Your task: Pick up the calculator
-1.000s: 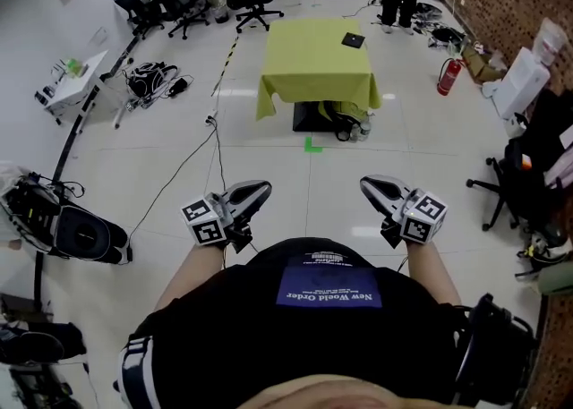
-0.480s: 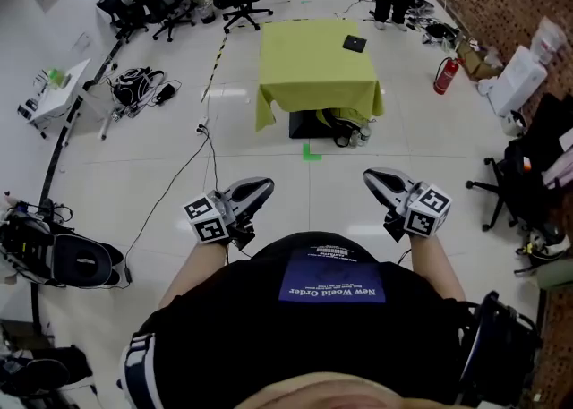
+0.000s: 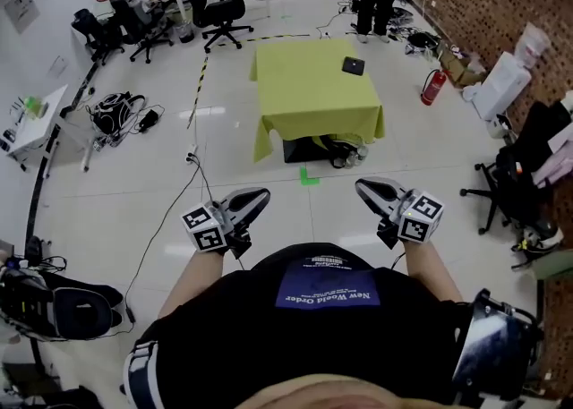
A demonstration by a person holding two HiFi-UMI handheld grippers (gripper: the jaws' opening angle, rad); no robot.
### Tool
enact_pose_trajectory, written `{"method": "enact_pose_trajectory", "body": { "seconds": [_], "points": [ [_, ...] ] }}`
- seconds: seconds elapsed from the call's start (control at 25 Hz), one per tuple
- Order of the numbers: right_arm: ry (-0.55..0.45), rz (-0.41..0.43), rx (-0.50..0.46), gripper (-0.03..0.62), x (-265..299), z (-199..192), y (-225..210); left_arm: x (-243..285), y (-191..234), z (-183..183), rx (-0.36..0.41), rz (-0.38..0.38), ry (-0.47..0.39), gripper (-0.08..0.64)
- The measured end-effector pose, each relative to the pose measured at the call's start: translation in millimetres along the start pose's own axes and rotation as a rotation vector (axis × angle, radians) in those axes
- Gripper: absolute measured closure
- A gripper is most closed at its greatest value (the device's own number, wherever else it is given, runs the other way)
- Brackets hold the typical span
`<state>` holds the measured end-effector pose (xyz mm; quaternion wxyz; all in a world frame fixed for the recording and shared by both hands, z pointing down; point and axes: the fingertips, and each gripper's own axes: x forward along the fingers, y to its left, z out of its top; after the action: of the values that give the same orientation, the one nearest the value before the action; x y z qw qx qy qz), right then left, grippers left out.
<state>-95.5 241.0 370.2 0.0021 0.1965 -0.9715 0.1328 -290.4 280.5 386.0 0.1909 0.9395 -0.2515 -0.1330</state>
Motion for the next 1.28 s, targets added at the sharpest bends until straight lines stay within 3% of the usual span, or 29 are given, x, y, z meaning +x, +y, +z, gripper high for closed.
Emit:
{"method": "enact_pose_trajectory", "body": {
  "seconds": [0.16,0.36,0.88,1.28],
  "points": [
    [-0.004,-0.01,0.016,0.607,18.5,6.9,-25.7,3.7,25.5,-1.9,-0.021,-0.006,0.001,0.554],
    [-0.014,0.023,0.037,0.607,31.4,14.0,-68.3,27.8,59.9,-0.3,-0.052,0.043,0.013,0.554],
    [-0.03,0.158,-0.038,0.607,0.7,77.7,-255.9,205.0,115.2,33.2,0.037,0.156,-0.003,0.554],
    [-0.01,0.113,-0.006,0.607,14.6,77.9,-347.5,270.0,183.8,44.6,0.013,0.153,0.05,0.554]
  ]
}}
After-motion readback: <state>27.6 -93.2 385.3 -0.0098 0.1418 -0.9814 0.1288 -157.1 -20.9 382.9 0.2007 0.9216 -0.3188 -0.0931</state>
